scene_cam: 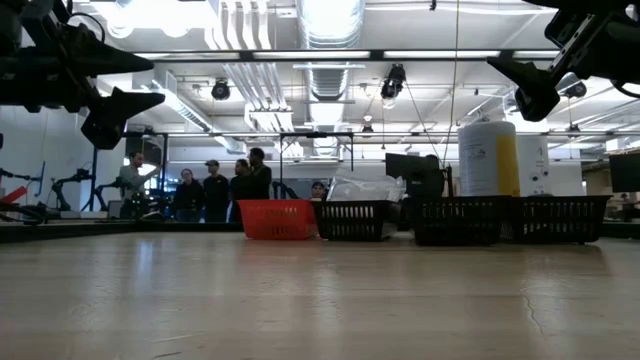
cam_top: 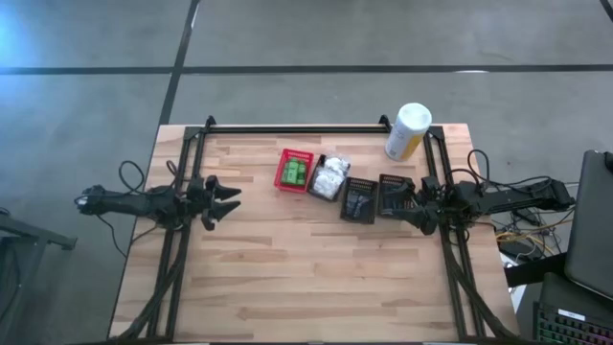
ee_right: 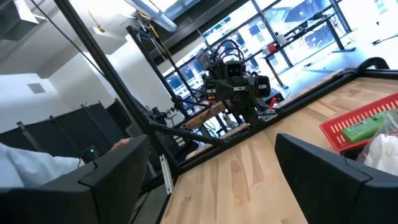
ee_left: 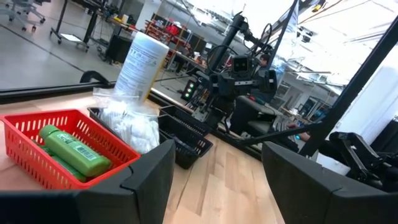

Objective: Pick & Place Travel size toiletries
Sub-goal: Return to Home Position

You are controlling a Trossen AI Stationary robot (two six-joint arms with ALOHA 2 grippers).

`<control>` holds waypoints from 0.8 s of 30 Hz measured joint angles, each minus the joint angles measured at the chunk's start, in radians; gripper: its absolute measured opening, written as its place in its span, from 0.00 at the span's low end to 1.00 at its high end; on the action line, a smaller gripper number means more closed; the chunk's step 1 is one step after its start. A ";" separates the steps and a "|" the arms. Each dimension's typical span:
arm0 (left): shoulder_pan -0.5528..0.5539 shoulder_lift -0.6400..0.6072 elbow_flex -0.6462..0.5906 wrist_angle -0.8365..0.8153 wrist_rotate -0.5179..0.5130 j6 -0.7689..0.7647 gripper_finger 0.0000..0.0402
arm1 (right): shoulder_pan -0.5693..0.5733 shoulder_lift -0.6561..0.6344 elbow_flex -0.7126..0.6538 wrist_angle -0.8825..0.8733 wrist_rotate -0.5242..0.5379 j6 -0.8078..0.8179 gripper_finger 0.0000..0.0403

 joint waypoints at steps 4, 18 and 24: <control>0.040 0.000 0.000 0.000 0.000 -0.001 0.61 | 0.000 0.000 0.000 0.000 0.000 0.000 0.82; 0.260 0.000 0.000 -0.011 0.185 0.346 0.61 | 0.000 0.000 0.000 0.000 0.000 0.000 0.73; 0.259 0.000 0.000 -0.044 0.356 0.326 0.61 | 0.000 0.000 0.000 0.000 0.000 0.000 0.70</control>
